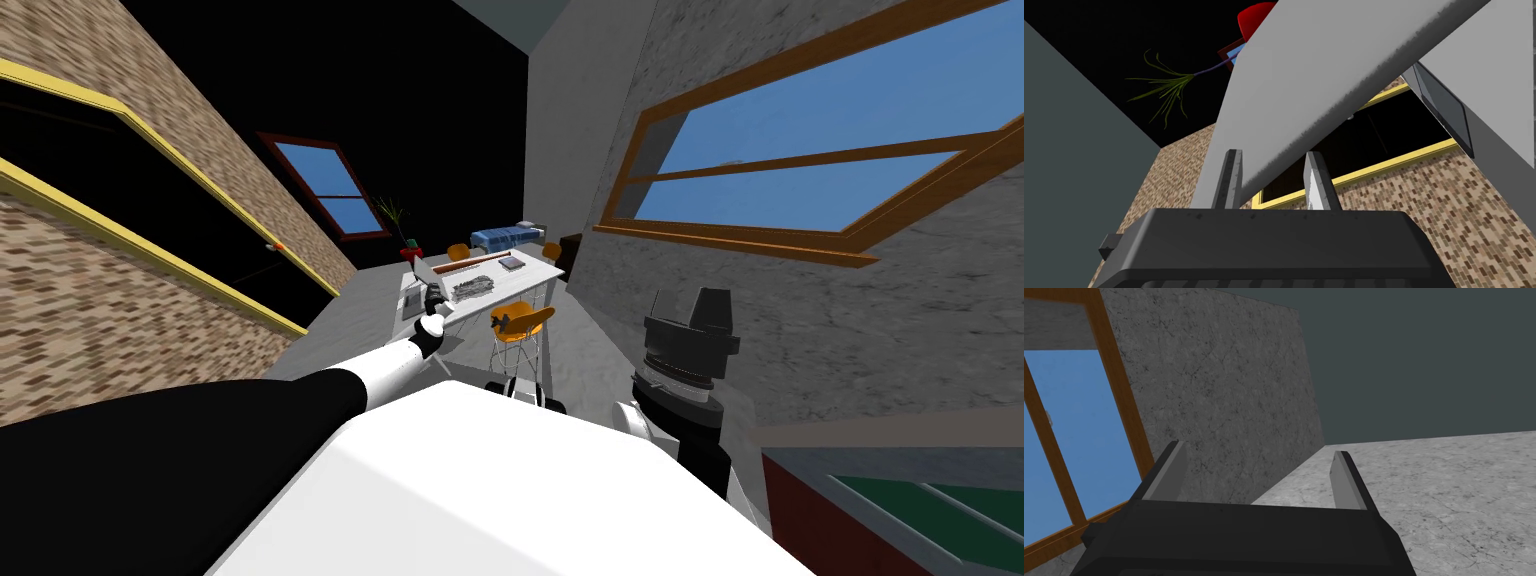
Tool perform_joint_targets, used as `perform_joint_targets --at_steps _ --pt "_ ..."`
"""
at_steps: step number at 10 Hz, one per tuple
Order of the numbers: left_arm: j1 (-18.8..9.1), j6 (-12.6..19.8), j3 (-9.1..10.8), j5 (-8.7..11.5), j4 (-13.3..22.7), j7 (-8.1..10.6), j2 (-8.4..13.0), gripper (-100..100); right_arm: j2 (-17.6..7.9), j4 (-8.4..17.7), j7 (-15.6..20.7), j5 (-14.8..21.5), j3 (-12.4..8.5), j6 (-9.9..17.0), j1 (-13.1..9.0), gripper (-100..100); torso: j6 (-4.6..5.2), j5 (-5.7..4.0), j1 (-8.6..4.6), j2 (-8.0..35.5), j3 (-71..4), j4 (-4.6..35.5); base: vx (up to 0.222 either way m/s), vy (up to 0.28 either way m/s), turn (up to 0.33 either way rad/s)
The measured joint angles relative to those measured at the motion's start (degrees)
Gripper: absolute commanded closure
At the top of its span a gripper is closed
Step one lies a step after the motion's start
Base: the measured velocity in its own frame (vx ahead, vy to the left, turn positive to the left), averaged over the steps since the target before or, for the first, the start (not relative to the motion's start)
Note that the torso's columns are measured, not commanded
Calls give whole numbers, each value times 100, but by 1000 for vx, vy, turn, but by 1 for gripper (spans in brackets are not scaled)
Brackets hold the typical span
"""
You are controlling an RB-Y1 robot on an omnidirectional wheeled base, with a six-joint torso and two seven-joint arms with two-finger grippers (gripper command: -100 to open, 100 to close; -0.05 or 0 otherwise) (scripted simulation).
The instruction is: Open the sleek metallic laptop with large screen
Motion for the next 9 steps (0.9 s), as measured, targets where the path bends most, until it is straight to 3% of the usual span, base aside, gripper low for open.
perform_joint_targets --at_steps 1,3,6,7,9 --pt "-2 44 1 65 -132 115 -108 100 0 0 0 0 0 0 0 0 -7 -4 0 18 11 10 -34 39 -7" --pt "-87 -35 -11 139 81 283 -62 100 0 0 0 0 0 0 0 0 -19 -17 -12 28 17 17 -40 39 10" --pt "-68 -12 -33 240 1 520 -178 100 0 0 0 0 0 0 0 0 -23 -20 -11 31 18 19 -25 37 2" --pt "-29 14 -44 301 -150 661 -295 100 0 0 0 0 0 0 0 0 -24 -18 -4 35 21 20 -46 73 0" --pt "-46 -108 -95 427 -51 988 -353 100 0 0 0 0 0 0 0 0 -30 -13 5 35 22 18 -35 79 -2"
